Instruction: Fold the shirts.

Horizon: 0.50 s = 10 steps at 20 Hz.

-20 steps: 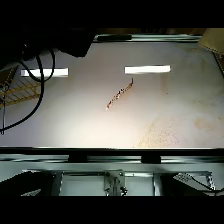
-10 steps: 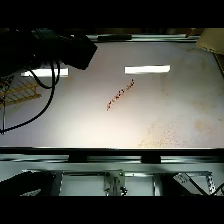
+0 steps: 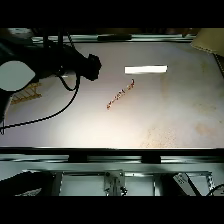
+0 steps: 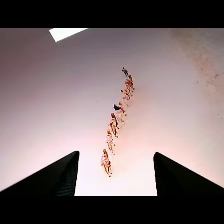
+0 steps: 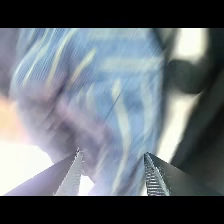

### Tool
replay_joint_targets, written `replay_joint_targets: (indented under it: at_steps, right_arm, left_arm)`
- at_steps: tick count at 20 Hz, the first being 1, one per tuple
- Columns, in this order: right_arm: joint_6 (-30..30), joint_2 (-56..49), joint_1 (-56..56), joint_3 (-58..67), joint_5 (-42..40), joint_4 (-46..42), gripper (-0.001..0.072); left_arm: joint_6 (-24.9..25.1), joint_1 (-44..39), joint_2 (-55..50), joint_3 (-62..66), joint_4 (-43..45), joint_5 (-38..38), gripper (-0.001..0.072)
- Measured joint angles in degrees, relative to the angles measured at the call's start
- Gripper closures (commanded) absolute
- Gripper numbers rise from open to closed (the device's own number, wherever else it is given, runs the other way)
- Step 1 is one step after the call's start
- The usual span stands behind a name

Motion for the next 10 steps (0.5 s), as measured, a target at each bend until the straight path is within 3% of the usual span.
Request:
replay_joint_targets:
  at_steps: [2,3,5,7,10]
  right_arm:
    - [-1.6,-0.4,0.0,0.0,4.3,8.1,0.0222]
    - [-2.4,-0.9,0.2,-0.1,6.8,12.5,0.0278]
    - [-4.2,-2.6,2.8,-0.3,13.1,20.1,0.0277]
    - [-5.8,-4.2,9.0,-1.7,18.6,24.6,0.0277]
    - [-5.7,-5.6,23.3,-6.4,19.8,26.8,0.0277]
  left_arm:
    - [0.0,1.1,-1.5,-0.2,0.0,0.0,0.0176]
    - [0.1,1.8,-2.5,-0.2,0.0,-0.1,0.0176]
    - [0.2,3.1,-4.5,-0.3,0.0,-0.8,0.0176]
    - [0.2,4.3,-7.0,-0.3,0.0,-2.8,0.0176]
    - [0.2,5.8,-10.8,-0.6,0.0,-7.5,0.0175]
